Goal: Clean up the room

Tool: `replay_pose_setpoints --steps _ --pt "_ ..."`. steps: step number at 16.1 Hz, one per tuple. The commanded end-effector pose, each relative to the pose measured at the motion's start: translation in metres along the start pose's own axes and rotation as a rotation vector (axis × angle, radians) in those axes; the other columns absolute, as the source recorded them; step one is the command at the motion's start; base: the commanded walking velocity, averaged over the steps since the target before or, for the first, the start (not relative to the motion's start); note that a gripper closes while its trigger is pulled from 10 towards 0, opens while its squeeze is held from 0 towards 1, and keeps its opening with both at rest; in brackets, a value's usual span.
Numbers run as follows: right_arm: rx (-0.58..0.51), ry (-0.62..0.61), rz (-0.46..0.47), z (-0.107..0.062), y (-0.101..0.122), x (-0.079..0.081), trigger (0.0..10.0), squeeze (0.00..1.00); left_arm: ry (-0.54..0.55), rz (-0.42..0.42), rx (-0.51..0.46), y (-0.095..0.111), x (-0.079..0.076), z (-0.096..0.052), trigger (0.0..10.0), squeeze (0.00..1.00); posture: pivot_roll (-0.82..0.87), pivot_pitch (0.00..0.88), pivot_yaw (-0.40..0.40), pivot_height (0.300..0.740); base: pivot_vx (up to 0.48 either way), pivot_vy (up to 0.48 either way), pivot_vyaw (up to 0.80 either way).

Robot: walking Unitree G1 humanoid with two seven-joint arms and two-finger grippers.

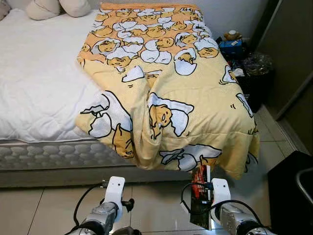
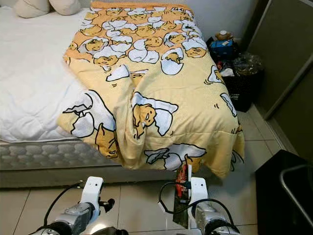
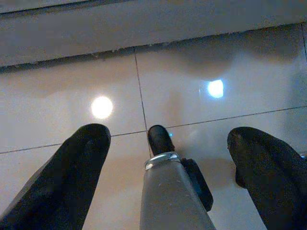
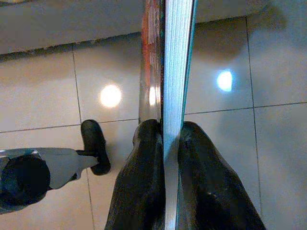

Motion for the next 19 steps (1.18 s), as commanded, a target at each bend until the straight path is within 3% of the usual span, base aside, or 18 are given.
replay_pose_setpoints --steps 1,16,18,19 --pt "-0.035 0.001 0.014 0.000 0.009 0.000 0.0 0.00 0.012 0.009 0.013 -0.004 0.005 -0.001 10.0 0.00 -0.19 0.000 0.041 0.740 0.000 0.000 0.00" --pt "-0.035 -0.006 0.014 0.000 0.010 0.000 0.0 0.00 -0.003 0.009 -0.012 0.008 0.002 0.000 10.0 0.00 -0.17 0.000 0.043 0.740 0.000 0.000 0.00" --pt "-0.088 0.030 0.044 0.000 0.026 0.008 0.0 0.00 -0.035 -0.026 -0.066 0.022 -0.004 0.001 10.0 0.00 -0.16 0.000 0.049 0.740 0.000 0.000 0.00" --pt "-0.143 0.055 0.041 0.000 0.043 0.013 0.0 0.00 -0.067 -0.018 -0.133 0.041 -0.011 0.000 10.0 0.00 -0.16 0.000 0.052 0.740 0.000 0.000 0.00"
Point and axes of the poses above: a point about 5 cm out from each wrist's last joint towards the gripper, its own z axis pointing out of the wrist towards the gripper, its own y axis along the axis of the wrist's last joint, x = y × z, the point moved 4 cm from there along z, pointing out of the wrist towards the gripper, and after that the axes turned 6 degrees about -z, right-handed, at the moved point
